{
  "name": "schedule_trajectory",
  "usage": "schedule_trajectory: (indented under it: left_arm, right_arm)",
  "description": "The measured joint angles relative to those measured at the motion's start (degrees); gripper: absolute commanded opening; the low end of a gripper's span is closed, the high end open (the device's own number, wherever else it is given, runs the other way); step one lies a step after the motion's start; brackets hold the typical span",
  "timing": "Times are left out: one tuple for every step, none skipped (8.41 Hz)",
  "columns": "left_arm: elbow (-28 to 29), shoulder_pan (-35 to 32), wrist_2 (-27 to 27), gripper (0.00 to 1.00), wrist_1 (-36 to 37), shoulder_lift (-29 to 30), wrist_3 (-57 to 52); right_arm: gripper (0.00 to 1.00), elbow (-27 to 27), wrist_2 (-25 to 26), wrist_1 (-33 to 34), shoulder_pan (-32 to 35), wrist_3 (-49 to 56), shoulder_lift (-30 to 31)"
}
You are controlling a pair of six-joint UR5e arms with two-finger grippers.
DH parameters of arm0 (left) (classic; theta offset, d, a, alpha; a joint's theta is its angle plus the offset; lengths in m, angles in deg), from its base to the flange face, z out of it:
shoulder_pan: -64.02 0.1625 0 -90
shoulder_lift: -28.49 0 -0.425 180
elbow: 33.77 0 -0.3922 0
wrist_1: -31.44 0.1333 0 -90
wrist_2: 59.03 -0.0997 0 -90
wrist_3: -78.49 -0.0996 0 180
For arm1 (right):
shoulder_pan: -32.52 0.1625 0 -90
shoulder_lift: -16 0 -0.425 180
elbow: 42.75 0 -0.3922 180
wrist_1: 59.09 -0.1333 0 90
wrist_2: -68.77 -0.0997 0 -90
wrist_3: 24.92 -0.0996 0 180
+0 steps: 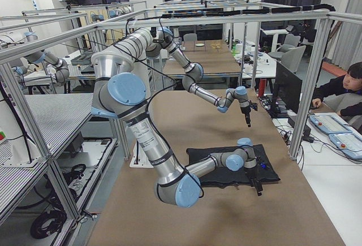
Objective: Fold clothes
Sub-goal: 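Raise the right gripper toward the bundle's far end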
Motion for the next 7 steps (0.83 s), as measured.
schedule_trajectory:
  left_arm:
    - [-0.23,0.01,0.03,0.95,0.0,-0.29,0.0]
    - [-0.79,0.02,0.05,0.95,0.0,-0.73,0.04]
    - [-1.42,0.03,0.09,0.95,-0.04,-1.19,0.07]
    - [-1.83,0.03,0.11,0.95,-0.06,-1.53,0.16]
    - [-2.28,0.06,0.09,0.95,-0.05,-1.74,0.64]
    - [-2.69,0.29,0.07,0.95,-0.06,-1.85,2.28]
    - [-3.33,0.89,0.06,0.95,-0.07,-1.94,4.82]
  right_arm:
    - [0.94,0.14,-1.02,-0.41,0.96,0.75,0.42]
    - [0.94,0.43,-1.79,-0.67,1.41,0.85,0.54]
    - [0.94,0.8,-2.36,-0.8,1.6,0.65,0.58]
    - [0.93,1.43,-2.76,-0.88,1.67,0.02,0.73]
    - [0.93,2.69,-3.05,-1.01,1.63,-2.11,1.42]
    - [0.92,5.48,-3.24,-1.18,1.34,-5.99,3.45]
    - [0.91,9.93,-3.33,-1.27,0.64,-10.88,6.1]
